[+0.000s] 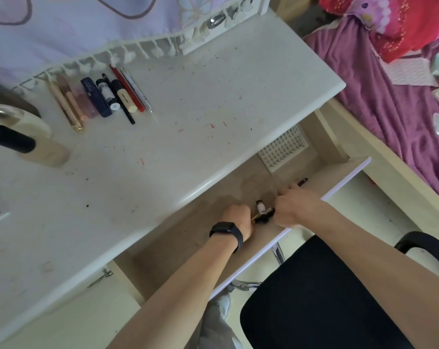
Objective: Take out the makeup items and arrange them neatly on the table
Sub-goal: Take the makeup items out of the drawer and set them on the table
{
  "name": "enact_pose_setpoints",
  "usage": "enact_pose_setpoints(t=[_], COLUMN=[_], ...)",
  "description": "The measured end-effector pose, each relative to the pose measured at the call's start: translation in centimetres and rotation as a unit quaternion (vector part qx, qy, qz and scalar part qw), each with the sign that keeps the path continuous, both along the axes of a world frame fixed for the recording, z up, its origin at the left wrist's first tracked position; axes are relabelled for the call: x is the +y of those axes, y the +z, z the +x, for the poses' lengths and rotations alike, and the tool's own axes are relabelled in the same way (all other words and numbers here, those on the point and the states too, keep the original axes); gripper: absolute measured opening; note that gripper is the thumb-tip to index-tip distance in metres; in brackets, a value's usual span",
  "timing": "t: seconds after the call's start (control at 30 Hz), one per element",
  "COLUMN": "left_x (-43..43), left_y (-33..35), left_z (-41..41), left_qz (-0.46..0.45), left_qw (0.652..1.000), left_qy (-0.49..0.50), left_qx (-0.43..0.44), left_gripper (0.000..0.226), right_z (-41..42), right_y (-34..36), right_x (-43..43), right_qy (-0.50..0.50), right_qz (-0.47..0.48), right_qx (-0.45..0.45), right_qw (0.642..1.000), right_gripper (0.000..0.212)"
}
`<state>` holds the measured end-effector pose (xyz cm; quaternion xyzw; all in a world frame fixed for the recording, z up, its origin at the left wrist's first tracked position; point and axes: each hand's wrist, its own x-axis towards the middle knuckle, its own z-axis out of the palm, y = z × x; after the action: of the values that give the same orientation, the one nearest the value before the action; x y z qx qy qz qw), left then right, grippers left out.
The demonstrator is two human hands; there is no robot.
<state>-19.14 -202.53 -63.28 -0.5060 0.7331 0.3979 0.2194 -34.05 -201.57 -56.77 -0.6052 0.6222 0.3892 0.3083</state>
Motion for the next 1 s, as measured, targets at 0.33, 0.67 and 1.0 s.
enact_pose_setpoints(t=[0.33, 0.67, 1.0], left_x=[0.3, -1.1, -1.0], left_y=[0.1, 5.0, 10.6], left_z=[4.4, 11.6, 15.7], left_qz=[0.080, 0.147, 0.187], left_qw=[0.996, 0.987, 0.981], left_qy=[0.017, -0.021, 0.042], left_qx=[-0.017, -0.069, -0.007], left_gripper=[0.027, 0.010, 0.022], right_z=[0.9, 3.8, 10.3], right_y=[-0.9, -1.4, -2.5], right_x=[-0.6, 0.2, 2.2], right_qy=[0.004, -0.033, 0.111], right_qz=[-0.008, -0.063, -0.090], right_qx=[-0.022, -0.130, -0.045], right_qw=[1.000, 0.989, 0.989], right_gripper=[0.016, 0.045, 0.021])
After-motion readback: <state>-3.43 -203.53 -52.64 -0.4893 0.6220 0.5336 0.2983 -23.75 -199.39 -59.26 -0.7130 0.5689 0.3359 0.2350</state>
